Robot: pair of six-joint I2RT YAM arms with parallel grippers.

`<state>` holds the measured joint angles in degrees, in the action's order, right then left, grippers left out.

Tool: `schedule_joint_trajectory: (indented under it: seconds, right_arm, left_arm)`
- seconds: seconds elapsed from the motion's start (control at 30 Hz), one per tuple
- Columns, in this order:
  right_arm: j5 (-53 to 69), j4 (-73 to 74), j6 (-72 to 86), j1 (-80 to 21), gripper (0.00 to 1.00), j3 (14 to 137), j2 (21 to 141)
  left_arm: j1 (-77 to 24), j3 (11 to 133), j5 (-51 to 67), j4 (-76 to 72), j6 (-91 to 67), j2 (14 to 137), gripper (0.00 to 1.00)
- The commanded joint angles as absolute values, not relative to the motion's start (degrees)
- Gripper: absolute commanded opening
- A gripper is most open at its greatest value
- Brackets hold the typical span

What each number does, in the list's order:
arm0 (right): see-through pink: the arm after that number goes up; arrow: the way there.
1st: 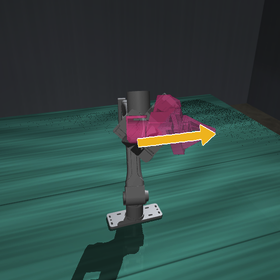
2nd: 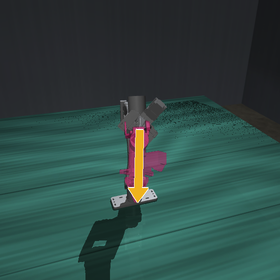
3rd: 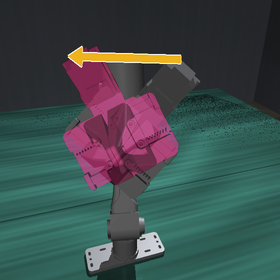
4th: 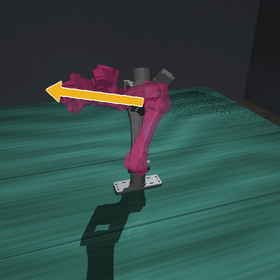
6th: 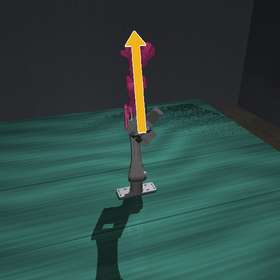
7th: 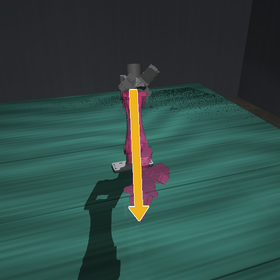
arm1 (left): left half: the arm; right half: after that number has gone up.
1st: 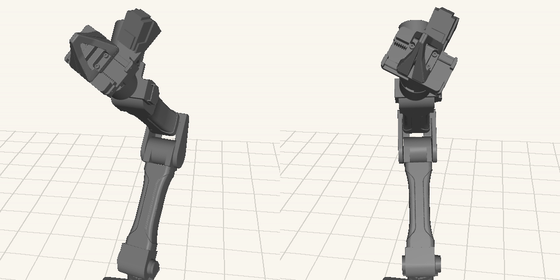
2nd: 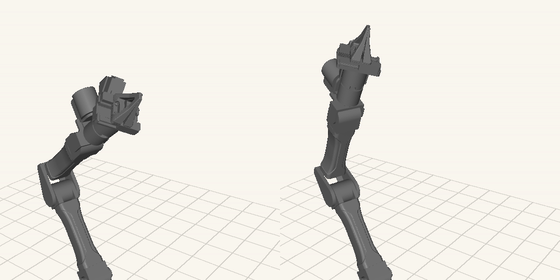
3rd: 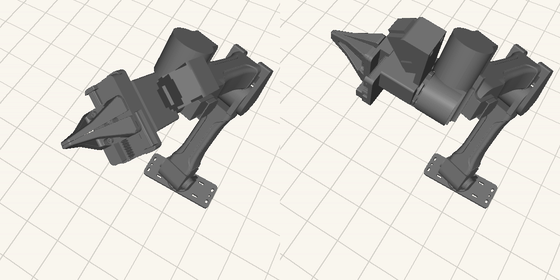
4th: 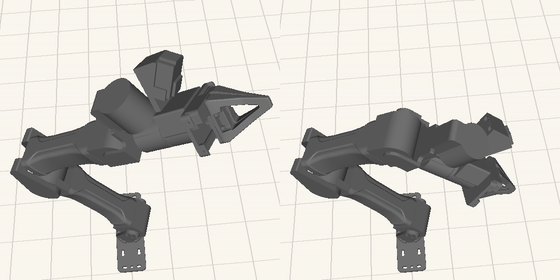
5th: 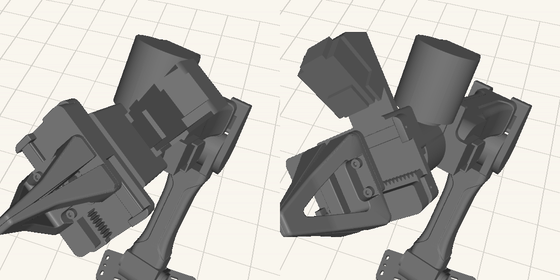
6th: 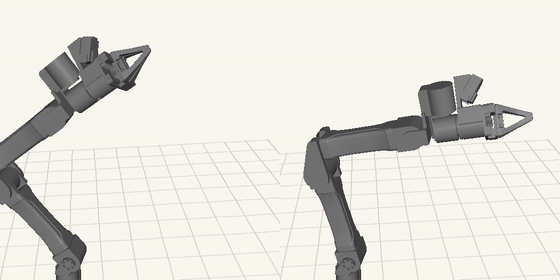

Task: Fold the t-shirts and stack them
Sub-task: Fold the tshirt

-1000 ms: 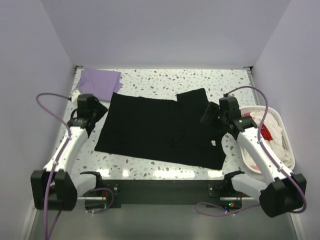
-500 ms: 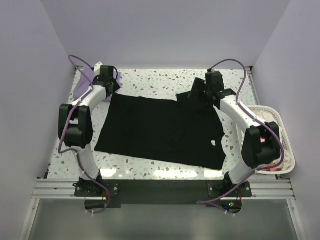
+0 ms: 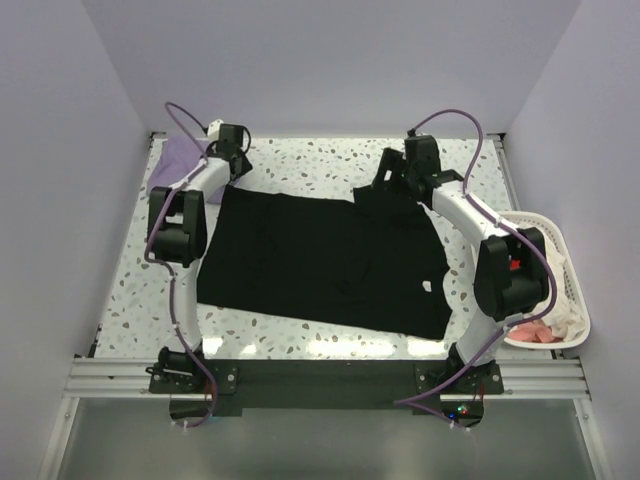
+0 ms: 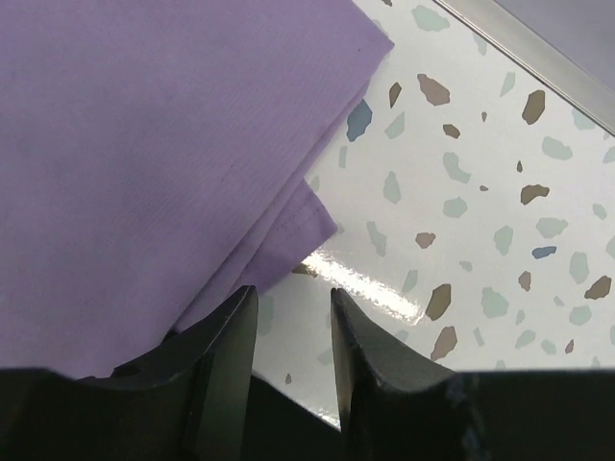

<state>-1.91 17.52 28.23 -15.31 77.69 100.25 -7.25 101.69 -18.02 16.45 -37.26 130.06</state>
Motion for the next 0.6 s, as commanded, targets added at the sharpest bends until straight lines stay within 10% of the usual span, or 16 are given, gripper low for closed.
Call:
schedule_joint_trajectory:
  seconds: [0.0,0.57]
  right_arm:
    - [-1.9,14.4,26.9,-15.2,0.82,79.6,101.1]
    - [-0.5,13.9,26.8,-15.2,0.83,78.8,100.7]
  left_arm:
    - [-7.3,105.9,-17.8,17.1,-35.9,132.2,0.41]
    - [-0.9,108.9,-13.1,17.2,-36.1,136.1,0.38]
